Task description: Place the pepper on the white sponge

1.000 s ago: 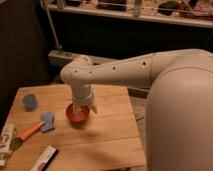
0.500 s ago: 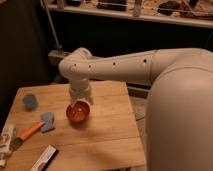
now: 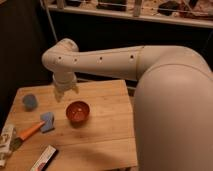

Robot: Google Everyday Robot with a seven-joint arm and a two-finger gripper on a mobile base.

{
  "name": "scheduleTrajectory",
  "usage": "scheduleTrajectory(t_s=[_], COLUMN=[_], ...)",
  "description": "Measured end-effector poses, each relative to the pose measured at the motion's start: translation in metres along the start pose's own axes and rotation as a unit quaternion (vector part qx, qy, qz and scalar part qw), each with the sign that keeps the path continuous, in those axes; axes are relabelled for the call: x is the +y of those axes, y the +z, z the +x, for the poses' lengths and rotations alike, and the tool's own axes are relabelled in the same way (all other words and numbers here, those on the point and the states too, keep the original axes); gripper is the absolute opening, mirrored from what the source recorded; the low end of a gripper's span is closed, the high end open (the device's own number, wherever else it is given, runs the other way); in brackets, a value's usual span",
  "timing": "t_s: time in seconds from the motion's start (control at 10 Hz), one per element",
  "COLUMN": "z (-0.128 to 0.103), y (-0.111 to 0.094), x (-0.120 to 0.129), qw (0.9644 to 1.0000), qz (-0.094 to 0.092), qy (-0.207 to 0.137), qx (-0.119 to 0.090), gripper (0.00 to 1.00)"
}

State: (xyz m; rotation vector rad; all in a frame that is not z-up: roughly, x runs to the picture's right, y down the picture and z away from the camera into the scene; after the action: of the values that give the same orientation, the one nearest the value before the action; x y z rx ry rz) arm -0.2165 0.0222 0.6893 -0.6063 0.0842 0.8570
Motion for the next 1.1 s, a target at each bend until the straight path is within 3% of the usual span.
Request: scheduleTrajectory(t_s=[0.1, 0.2, 0.4, 0.5, 0.6, 0.8, 0.9, 1.1], z=[-0.008, -0.023, -0.042, -0.054, -0.058, -0.066, -0.071, -0.077], y=[0.003, 0.008, 0.011, 0.013, 0.013, 0.019, 0.021, 0.024], x=[0.013, 0.034, 0.057, 0.073, 0.080, 0.102, 0.111, 0.117], qw=[0.9994, 0.9959, 0.9865, 0.9766, 0.9725, 0.9552, 0.9509, 0.9497], qz=[-0.002, -0.007, -0.011, -0.016, -0.021, -0.045, -0.054, -0.065], qy=[-0.035, -0.090, -0.162, -0.212, -0.229, -0.288, -0.300, -0.302], qx=[0.005, 0.012, 0.023, 0.031, 0.034, 0.051, 0.051, 0.052], gripper=[0.65, 0.65, 0.65, 0.65, 0.65, 0.65, 0.65, 0.65])
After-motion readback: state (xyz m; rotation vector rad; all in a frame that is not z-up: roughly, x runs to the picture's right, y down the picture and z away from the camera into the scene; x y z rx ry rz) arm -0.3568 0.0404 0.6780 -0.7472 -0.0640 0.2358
